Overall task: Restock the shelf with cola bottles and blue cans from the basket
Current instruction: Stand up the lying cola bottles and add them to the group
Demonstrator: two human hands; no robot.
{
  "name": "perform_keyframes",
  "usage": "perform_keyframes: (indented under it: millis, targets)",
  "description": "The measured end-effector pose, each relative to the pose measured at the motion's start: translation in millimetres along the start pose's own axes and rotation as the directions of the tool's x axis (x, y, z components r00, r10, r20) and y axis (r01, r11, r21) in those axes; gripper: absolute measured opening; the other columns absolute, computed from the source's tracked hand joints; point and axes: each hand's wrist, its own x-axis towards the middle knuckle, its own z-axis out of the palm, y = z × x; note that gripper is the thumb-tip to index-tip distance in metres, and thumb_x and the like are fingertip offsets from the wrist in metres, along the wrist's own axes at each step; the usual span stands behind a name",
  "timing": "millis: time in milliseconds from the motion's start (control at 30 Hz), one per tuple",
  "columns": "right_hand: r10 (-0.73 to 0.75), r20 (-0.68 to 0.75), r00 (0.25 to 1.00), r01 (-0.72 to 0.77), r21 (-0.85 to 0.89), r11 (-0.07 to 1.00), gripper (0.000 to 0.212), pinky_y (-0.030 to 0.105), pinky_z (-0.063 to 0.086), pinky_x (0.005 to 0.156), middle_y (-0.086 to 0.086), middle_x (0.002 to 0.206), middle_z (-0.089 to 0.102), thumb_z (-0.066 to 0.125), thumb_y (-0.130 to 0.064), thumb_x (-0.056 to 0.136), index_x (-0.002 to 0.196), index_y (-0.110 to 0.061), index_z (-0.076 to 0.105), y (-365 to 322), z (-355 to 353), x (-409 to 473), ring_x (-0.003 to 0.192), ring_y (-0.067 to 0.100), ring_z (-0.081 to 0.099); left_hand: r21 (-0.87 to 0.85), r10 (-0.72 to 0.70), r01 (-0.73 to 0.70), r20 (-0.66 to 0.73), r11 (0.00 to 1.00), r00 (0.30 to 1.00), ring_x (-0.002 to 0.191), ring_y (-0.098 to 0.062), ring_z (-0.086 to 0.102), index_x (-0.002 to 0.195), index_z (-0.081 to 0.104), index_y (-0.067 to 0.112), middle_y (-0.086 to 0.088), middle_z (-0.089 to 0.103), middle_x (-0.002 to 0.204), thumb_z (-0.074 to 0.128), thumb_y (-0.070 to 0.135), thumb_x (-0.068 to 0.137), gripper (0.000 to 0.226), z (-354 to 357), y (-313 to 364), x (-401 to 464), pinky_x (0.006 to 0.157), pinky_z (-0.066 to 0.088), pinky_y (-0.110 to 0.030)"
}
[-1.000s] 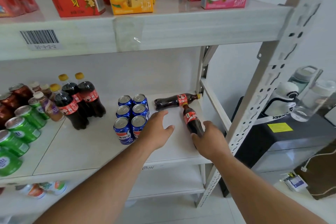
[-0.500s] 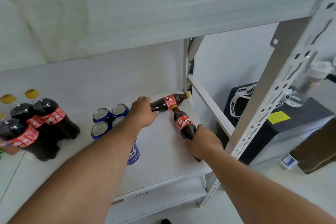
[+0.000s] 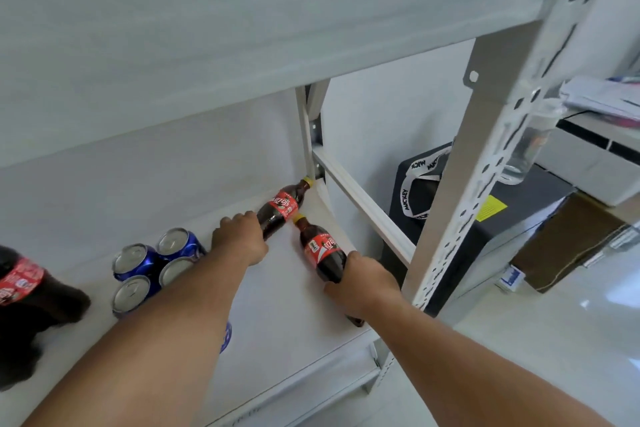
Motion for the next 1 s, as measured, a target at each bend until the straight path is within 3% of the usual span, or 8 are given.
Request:
perform_keyframes:
  millis: [167,367,533,700,867,1000]
  targets:
    - [-0.002,0.035,0.999,0.002,0.001,1.000,0.054,0.034,0.060,0.076,0.002,0.105,0.063,0.070,-0.043,0.087,0.131,-0.018,0.053,7.0,-6.0,-10.2,0.090,0.024,0.066,-0.142,-0.094,0.110,0.114,0.984,0.989,0.117,-0.032,0.059,0.141,0.043,0.009,-0.012,0.058,0.128,0.083,0.044,0.074,0.085,6.9,20.2,-38.7,0.090,0.055,-0.040]
    - [-0.002,0.050,0.999,0.002,0.011,1.000,0.055,0.040,0.063,0.083,0.003,0.106,0.066,0.070,-0.046,0.085,0.129,-0.018,0.054,10.1,-7.7,-16.3,0.091,0.024,0.069,-0.228,-0.139,0.223,0.334,0.948,0.932,0.093,-0.029,0.070,0.144,0.038,0.014,-0.009,0.061,0.114,0.090,0.042,0.062,0.101,6.4,22.4,-76.6,0.079,0.064,-0.039]
    - [0.004,0.062,0.998,-0.007,0.043,0.999,0.048,0.031,0.056,0.068,0.000,0.099,0.066,0.066,-0.053,0.090,0.123,-0.019,0.057,4.7,-10.5,-9.2,0.084,0.021,0.067,-0.430,-0.152,0.255,0.260,0.866,0.954,0.111,-0.030,0.065,0.147,0.042,0.010,-0.011,0.060,0.133,0.085,0.050,0.078,0.090,10.3,23.2,-76.1,0.087,0.054,-0.038]
    - [0.043,0.127,0.991,-0.060,0.126,0.990,0.046,0.033,0.059,0.083,0.001,0.102,0.065,0.070,-0.045,0.089,0.124,-0.018,0.058,0.9,-9.9,3.2,0.094,0.022,0.066,-0.593,-0.182,0.290,0.237,0.751,0.954,0.101,-0.029,0.064,0.136,0.054,0.010,-0.010,0.065,0.119,0.085,0.041,0.081,0.071,12.3,28.9,-70.1,0.086,0.052,-0.038]
    - [0.120,0.145,0.982,-0.154,0.250,0.956,0.053,0.034,0.059,0.081,0.002,0.094,0.062,0.077,-0.051,0.082,0.118,-0.016,0.056,5.3,-9.4,3.9,0.090,0.023,0.066,-0.703,-0.236,0.349,0.256,0.620,0.937,0.105,-0.031,0.066,0.138,0.049,0.012,-0.010,0.063,0.122,0.088,0.027,0.077,0.075,10.1,36.2,-87.1,0.090,0.057,-0.044]
    - [0.102,0.129,0.986,-0.144,0.381,0.913,0.055,0.039,0.062,0.081,0.007,0.095,0.069,0.082,-0.049,0.077,0.114,-0.015,0.060,9.8,-17.3,-5.6,0.084,0.027,0.070,-0.827,-0.236,0.301,0.210,0.474,0.949,0.100,-0.027,0.065,0.138,0.046,0.016,-0.007,0.062,0.119,0.087,0.022,0.074,0.077,5.0,41.0,-113.3,0.083,0.057,-0.040]
